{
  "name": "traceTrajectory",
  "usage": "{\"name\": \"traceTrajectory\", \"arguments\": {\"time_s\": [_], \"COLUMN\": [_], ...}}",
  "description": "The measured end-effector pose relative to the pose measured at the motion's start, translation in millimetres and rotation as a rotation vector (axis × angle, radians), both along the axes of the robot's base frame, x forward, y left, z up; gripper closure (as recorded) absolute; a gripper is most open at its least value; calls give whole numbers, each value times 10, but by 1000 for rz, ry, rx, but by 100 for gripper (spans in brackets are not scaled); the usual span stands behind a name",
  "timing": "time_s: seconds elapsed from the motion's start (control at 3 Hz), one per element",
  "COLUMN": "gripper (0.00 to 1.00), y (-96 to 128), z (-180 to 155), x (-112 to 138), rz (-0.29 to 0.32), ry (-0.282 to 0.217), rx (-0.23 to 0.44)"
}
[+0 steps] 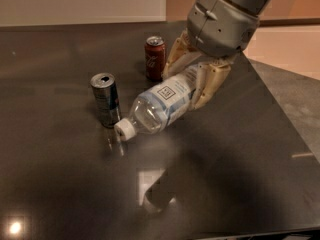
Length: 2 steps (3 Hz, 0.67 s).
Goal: Pick blue plastic bottle
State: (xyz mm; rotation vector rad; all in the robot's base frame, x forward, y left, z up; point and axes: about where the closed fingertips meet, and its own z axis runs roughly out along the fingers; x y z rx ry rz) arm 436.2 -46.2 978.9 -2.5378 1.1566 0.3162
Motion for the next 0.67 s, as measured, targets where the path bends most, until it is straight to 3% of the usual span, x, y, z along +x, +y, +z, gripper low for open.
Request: {"name": "traceTrajectory", "arguments": {"time_s": [0.67], "gripper": [100], "y": [112], "z": [65], "x": [136], "rz": [-23], "ry": [-59], "rx": [43]}}
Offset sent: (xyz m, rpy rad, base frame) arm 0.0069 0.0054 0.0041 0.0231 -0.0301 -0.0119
